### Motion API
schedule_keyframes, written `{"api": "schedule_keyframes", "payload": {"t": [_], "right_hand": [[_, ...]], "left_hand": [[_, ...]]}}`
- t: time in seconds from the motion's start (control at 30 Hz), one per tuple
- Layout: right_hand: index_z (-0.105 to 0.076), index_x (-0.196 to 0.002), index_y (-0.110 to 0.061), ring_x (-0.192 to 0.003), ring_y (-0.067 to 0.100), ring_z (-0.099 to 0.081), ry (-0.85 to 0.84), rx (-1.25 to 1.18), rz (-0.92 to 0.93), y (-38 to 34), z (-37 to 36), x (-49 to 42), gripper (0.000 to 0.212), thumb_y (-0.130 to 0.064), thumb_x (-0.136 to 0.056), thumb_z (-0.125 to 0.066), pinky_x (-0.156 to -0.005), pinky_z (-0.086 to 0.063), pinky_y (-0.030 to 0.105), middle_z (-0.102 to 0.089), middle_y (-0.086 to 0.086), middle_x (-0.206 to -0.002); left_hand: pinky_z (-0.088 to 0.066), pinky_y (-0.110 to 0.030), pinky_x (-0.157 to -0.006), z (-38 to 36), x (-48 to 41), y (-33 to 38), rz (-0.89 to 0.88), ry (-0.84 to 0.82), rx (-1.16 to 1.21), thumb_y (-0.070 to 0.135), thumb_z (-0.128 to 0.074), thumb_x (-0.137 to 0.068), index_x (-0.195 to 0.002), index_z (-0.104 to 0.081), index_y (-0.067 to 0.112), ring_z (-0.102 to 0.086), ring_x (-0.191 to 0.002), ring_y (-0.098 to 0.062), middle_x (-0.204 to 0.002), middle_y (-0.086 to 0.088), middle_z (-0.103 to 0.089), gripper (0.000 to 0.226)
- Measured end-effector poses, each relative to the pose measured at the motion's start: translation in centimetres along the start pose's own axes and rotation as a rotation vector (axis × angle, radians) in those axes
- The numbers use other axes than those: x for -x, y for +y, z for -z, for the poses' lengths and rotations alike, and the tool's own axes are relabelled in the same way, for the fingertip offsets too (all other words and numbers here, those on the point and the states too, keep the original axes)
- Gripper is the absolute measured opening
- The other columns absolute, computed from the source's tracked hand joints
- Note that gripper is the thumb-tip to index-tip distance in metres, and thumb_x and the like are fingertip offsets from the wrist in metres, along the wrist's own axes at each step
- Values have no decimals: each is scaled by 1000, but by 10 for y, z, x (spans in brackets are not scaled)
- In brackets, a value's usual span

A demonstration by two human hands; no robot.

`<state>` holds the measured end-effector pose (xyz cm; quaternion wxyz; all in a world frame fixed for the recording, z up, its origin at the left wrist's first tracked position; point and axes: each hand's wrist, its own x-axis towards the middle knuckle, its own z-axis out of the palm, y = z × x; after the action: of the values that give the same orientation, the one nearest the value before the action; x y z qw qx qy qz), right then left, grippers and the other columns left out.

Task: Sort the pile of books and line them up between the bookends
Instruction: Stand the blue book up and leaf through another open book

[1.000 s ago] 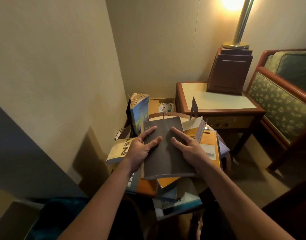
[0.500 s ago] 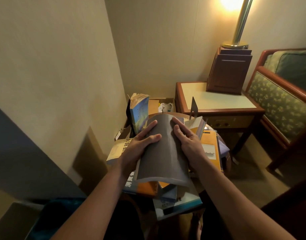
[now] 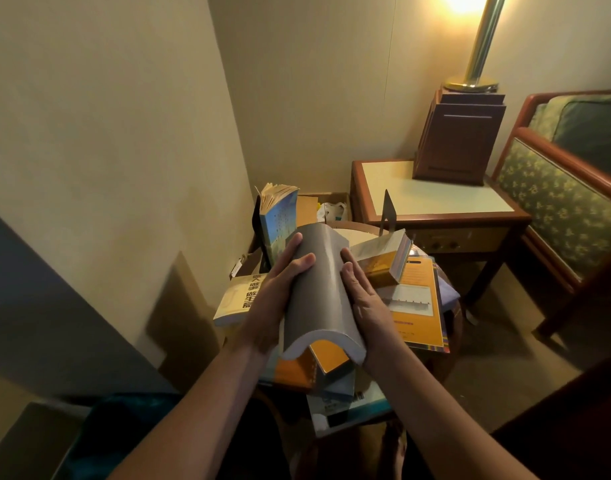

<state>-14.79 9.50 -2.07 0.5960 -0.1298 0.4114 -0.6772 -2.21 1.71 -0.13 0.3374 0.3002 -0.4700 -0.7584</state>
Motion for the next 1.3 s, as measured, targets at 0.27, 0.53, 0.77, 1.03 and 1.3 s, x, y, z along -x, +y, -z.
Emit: {"api": "schedule_keyframes", "payload": {"t": [0.27,0.53,0.77,1.03,1.3], "right_hand": [[-55,-132,-40,-115,5,-60,74,-41,74,14,-26,-6,32,-36,-100,-57,-86,-57,24,-52,-7,-145],[-49,-141,-50,-112,20,-61,-61,444,209,-18,-12,-9,45,-40,-98,-58,-74,-60,25,-48,-4,-136],[-57,-136,-45,-106,22,-64,-20,293,120,-24,-12,-14,36,-39,-101,-54,-64,-60,27,-56,-2,-132],[-30,-149,-57,-98,19,-70,-146,549,116,-32,9,-20,67,-39,-94,-63,-65,-58,24,-44,2,-144],[-33,-144,-63,-140,21,-40,-265,758,190,-38,48,-29,62,-49,-89,-57,-95,-55,29,-21,-14,-163]], "left_hand": [[-58,-28,-78,-4,-3,-1,-93,28,64,32,-68,-86,-142,-50,32,-70,-106,-11,-135,3,-57,58],[-59,-31,-76,25,4,19,-6,38,-176,36,-69,-89,-128,-56,59,-64,-115,-24,-142,5,-45,47],[-58,-24,-71,4,7,4,-30,31,-104,36,-61,-91,-135,-52,53,-63,-111,-16,-137,12,-46,48],[-59,-34,-84,16,-10,13,-215,237,-262,27,-79,-82,-125,-64,51,-56,-116,-14,-137,16,-46,51],[-60,-34,-75,37,-26,64,-61,54,-407,7,-75,-81,-116,-75,29,-68,-101,-23,-130,-13,-61,41]]}}
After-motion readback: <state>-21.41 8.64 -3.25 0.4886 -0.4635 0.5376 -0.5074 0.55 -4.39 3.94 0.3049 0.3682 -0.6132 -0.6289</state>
